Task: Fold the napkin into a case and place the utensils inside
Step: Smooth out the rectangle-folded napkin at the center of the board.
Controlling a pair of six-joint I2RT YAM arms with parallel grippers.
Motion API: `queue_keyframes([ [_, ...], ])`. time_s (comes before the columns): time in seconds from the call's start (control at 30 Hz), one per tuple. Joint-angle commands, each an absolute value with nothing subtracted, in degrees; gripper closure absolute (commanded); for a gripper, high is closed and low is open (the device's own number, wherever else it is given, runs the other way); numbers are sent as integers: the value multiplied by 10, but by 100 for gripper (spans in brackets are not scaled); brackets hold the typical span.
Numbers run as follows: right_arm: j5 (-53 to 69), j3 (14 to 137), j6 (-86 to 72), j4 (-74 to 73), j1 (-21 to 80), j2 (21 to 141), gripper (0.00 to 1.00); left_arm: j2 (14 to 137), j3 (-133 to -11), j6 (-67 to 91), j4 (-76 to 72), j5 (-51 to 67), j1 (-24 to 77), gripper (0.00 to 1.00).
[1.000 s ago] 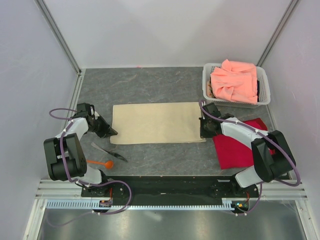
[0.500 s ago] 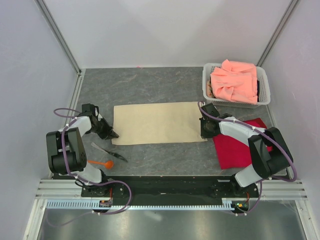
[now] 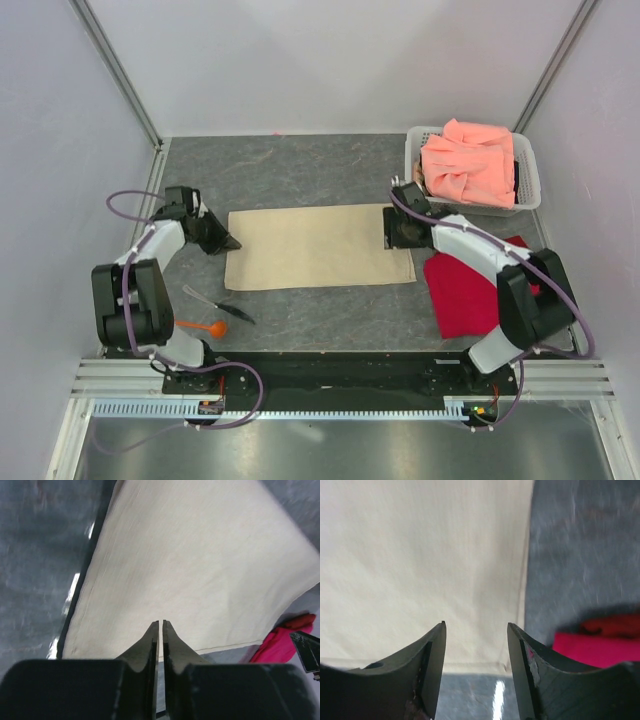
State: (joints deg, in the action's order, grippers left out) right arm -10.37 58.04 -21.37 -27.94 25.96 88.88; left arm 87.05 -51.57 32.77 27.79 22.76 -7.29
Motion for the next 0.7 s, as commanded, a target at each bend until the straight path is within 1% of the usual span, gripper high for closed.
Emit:
queue_keyframes([
  [0.0, -128, 696, -201, -247, 260, 977, 43, 981, -631, 361, 236, 233, -74, 92],
  [0.03, -129, 734, -198, -248, 259, 995, 44, 1003, -668, 366, 239, 232, -74, 94],
  [0.13, -140, 789, -189, -239, 260, 1049, 47, 1084, -732, 386, 245, 236, -75, 96],
  [0.27, -136, 834, -185, -225, 258, 1113, 52, 1160, -791, 399, 252, 247, -75, 97],
  [0.37, -121, 853, -180, -214, 257, 1138, 54, 1198, -837, 382, 287, 210, -76, 97],
  [0.47, -123, 857, -181, -214, 256, 1140, 53, 1224, -875, 360, 332, 179, -84, 98],
  [0.53, -123, 851, -183, -225, 256, 1131, 50, 1235, -890, 347, 355, 146, -89, 98],
  [0.67, -116, 810, -202, -248, 251, 1092, 44, 1237, -909, 323, 388, 132, -105, 98],
])
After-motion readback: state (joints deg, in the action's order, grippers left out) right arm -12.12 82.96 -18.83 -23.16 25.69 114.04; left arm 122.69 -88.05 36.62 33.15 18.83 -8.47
